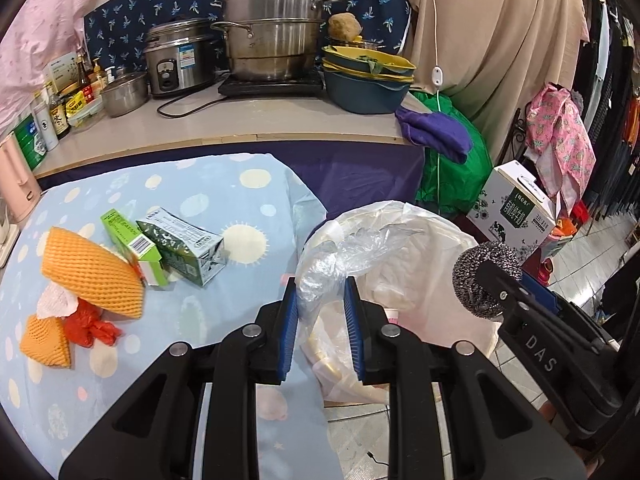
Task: Collect trash
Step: 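Carry the bag and scrubber over the white bin while both grippers open to drop them, then move both open grippers from the bin back over the table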
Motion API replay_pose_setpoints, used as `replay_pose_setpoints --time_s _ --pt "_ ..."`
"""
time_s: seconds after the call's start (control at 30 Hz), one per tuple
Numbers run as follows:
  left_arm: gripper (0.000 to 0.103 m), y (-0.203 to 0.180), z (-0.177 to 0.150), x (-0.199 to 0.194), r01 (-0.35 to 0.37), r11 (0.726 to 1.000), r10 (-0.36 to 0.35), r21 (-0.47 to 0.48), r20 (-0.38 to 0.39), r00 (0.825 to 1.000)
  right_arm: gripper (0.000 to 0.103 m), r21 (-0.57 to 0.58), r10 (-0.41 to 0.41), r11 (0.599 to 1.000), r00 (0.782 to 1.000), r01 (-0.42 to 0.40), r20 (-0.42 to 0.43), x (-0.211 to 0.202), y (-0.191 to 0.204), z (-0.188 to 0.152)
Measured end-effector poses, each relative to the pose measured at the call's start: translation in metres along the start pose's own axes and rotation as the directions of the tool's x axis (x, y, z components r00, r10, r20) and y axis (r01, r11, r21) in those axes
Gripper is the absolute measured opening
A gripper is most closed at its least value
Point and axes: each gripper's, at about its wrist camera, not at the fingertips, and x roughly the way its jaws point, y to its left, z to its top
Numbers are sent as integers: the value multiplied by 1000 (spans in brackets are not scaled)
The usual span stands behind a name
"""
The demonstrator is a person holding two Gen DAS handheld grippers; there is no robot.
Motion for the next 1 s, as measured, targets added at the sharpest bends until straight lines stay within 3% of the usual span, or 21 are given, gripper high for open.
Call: replay_pose_setpoints --time_s 0.4,0.47,0.63,1.0 --pt "24 -14 2 23 -10 1000 11 15 -25 1000 43 6 -19 1000 1000 19 -5 16 -8 5" --pt "27 -15 2 24 -17 1000 18 20 -20 1000 43 7 -20 1000 1000 20 1 14 -8 6" --pt "54 -15 1 23 -37 999 37 19 -7 999 47 14 -14 1000 1000 14 12 10 -7 8" --pt "57 -5 2 21 -46 999 46 0 -4 999 50 4 -5 1000 1000 5 24 4 2 9"
